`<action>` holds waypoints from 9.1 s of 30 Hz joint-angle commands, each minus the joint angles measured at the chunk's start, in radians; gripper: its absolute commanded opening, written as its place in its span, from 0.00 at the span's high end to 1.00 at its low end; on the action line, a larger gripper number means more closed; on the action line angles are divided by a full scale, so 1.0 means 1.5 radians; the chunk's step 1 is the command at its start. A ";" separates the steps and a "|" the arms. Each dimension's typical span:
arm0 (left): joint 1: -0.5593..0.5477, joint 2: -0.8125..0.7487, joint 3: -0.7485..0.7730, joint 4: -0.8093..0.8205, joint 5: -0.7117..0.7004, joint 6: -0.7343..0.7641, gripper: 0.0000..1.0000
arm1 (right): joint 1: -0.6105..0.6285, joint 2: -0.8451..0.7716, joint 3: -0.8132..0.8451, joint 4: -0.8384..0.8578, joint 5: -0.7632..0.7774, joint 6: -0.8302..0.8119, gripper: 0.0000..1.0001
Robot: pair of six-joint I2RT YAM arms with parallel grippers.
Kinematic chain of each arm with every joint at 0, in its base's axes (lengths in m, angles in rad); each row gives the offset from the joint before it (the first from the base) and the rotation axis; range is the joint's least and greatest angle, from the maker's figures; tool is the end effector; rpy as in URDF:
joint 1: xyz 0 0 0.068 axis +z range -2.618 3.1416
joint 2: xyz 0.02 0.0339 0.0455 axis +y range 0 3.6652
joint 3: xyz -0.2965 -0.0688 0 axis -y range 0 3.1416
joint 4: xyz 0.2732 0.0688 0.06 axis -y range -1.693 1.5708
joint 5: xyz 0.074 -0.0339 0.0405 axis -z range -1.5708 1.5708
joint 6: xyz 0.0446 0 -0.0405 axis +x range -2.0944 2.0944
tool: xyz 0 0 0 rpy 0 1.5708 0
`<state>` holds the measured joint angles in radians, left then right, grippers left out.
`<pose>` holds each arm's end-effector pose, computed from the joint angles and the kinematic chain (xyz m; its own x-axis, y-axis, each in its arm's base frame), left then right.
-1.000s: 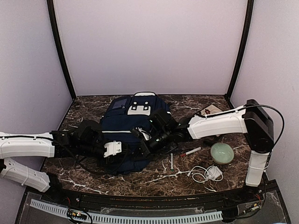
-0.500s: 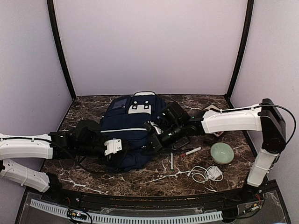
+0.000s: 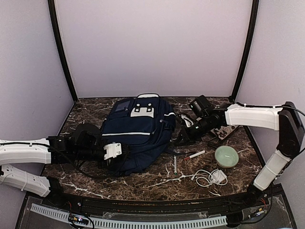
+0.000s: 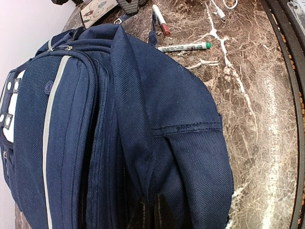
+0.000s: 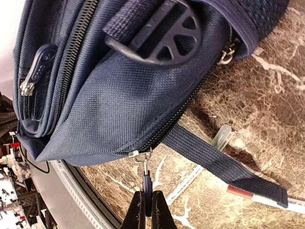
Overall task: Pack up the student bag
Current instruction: Zip the student bag into the largest pocket of the bag, then pick up the student bag from the upper front pocket, then unzip the upper front pocket of the student bag, then adjust the student bag at the center of the board, then hold the upper front pocket of the student bag, then hold the student bag.
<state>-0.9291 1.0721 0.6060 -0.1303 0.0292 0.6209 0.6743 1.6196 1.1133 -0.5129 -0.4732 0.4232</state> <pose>0.1470 -0.1989 0.2381 0.2008 0.7028 -0.6825 0.8586 0.2091 0.4680 0.2701 0.2419 0.2328 -0.9114 -0.2605 -0.3184 -0.4036 0.7164 0.5691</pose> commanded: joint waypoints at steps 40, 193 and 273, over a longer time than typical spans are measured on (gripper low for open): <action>0.012 -0.037 0.167 -0.030 0.233 -0.215 0.22 | -0.043 0.027 0.128 0.089 -0.013 -0.108 0.60; 0.257 0.008 0.229 -0.100 0.236 -0.302 0.48 | -0.054 0.313 0.734 0.029 -0.150 -0.024 1.00; 0.276 0.263 0.445 0.006 0.121 -0.032 0.10 | 0.017 0.275 0.617 0.268 -0.178 0.157 1.00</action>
<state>-0.5201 1.5013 1.2690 -0.0738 0.2886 0.6842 0.7136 2.1056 2.0632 -0.3149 -0.7406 0.6491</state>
